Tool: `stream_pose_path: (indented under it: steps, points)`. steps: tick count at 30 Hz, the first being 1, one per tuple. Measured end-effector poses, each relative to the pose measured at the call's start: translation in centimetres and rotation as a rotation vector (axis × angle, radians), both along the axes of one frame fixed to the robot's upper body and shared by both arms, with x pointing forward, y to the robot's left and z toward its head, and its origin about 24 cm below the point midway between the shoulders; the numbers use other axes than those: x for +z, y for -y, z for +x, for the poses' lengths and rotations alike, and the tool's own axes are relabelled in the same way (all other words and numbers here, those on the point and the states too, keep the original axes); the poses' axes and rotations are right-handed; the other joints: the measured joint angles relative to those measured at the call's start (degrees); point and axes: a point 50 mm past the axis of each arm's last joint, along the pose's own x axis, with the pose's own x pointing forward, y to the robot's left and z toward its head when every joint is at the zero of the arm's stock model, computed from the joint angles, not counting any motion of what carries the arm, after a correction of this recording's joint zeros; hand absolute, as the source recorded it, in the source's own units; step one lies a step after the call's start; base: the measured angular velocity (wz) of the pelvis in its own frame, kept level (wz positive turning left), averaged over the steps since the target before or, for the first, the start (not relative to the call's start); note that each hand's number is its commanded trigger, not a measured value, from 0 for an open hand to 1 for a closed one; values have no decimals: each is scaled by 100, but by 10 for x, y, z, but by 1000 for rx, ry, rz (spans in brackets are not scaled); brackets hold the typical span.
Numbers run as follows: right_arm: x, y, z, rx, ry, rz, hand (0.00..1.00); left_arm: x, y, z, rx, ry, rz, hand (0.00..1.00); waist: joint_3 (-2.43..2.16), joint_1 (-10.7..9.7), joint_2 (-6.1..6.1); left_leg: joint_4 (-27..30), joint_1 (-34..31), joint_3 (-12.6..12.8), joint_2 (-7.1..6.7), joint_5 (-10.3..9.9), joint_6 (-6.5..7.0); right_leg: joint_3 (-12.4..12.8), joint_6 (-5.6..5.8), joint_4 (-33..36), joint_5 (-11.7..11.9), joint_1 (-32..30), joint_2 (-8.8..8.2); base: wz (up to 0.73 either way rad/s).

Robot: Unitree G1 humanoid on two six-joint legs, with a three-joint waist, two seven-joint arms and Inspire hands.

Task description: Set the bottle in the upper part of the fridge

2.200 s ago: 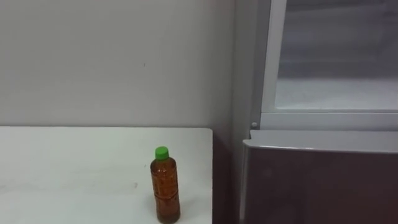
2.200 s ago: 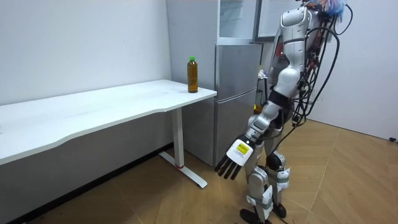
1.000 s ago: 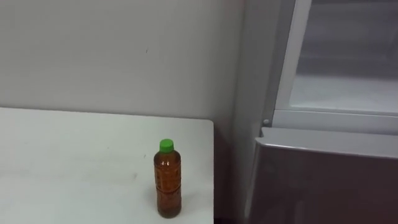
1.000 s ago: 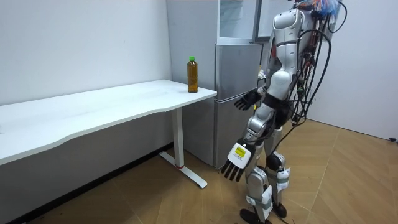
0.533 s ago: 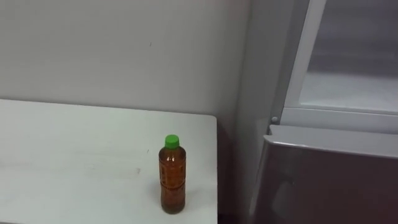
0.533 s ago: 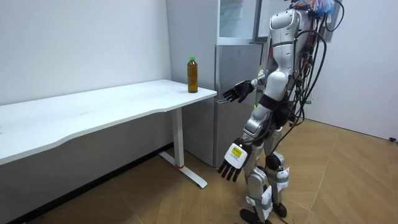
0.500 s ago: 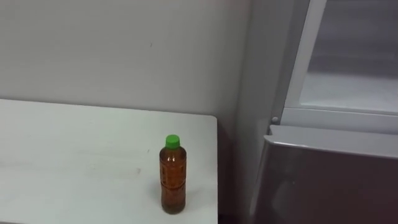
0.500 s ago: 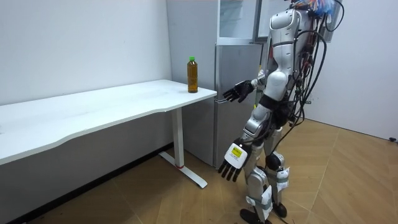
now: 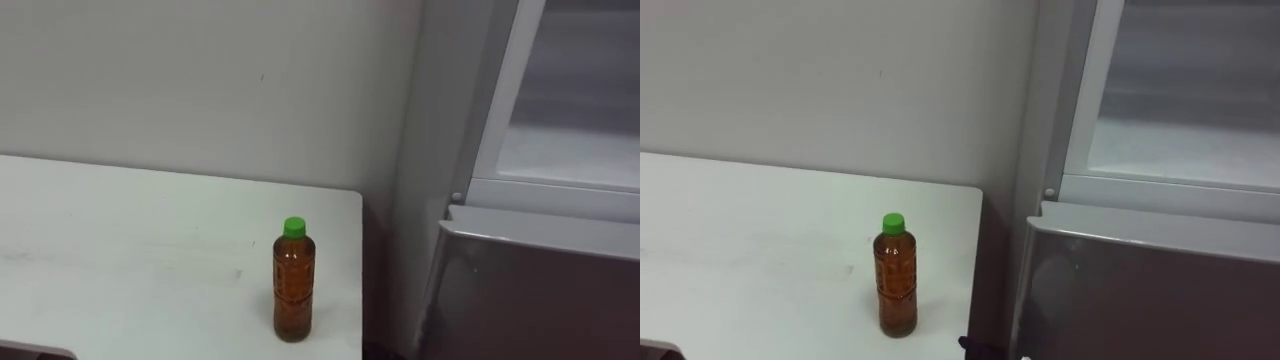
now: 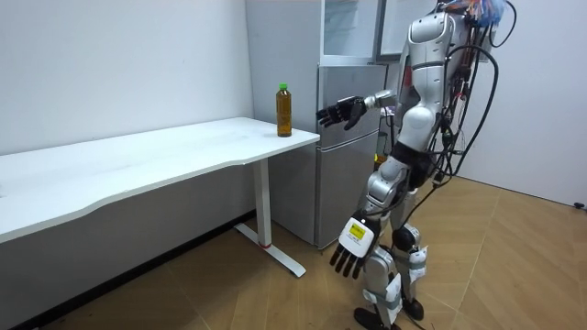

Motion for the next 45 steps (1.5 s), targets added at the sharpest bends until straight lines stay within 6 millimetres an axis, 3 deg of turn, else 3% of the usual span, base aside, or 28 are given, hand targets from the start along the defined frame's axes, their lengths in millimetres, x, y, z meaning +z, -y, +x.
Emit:
stream_pose_path:
  steps: [10,17,33,45]
  points:
    - [37,-10,14,49,151,90,0,1,1,6,-78,3,-4,0,2,-2,5,15,-16,-25,-2,18,-2,-93,-3,4,4,2,-33,1]
    - [47,-13,19,37,217,134,0,0,4,7,-127,-7,3,0,2,81,15,39,-99,-44,0,18,-2,-77,-3,8,5,-63,-35,1]
    - [51,-16,21,-24,267,208,0,0,6,9,-157,-7,0,0,26,151,80,28,-43,-81,-4,20,-5,-103,-4,0,6,5,3,0]
    - [31,-14,31,-138,205,213,0,0,10,13,-188,4,8,0,28,153,66,12,-95,-182,-14,28,-11,-230,-3,-7,6,-7,0,5]
